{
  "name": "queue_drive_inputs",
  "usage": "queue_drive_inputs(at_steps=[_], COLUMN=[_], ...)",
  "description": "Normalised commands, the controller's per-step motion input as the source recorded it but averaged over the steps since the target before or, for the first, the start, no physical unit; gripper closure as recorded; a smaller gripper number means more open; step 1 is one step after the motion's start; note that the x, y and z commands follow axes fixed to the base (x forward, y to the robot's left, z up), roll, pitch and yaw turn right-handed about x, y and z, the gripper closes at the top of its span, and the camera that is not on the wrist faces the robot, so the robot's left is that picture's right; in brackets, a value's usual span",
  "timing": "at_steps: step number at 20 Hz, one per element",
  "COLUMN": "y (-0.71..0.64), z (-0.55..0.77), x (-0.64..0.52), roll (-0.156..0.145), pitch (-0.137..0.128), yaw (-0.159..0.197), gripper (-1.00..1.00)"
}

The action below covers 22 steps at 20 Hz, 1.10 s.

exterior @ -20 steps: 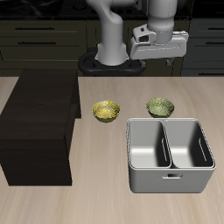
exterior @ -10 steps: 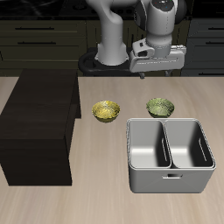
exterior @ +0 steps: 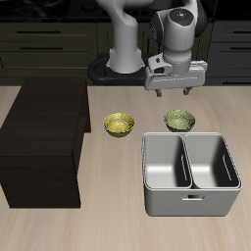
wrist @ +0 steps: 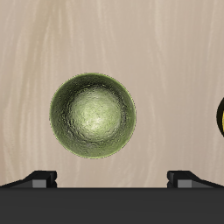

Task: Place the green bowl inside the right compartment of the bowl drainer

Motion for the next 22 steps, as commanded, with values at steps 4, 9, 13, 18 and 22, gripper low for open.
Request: queue_drive_inputs(at_steps=[4, 9, 13, 18, 22], y=[-0.07, -0.04, -0.05, -0.01, 0.04], z=[-0.19, -0.14, -0.17, -0.31, -0.21], x=[0.08, 0.12, 0.10, 0.01, -0.05], roll=[0.010, -0.008, -0.013, -0.016, 0.002], pitch=[-0.045, -0.009, -0.022, 0.052, 0.035], yaw=[-0.044, -0.036, -0.021, -0.017, -0.007], gripper=[-1.00, -1.00, -1.00, -1.00, -1.00])
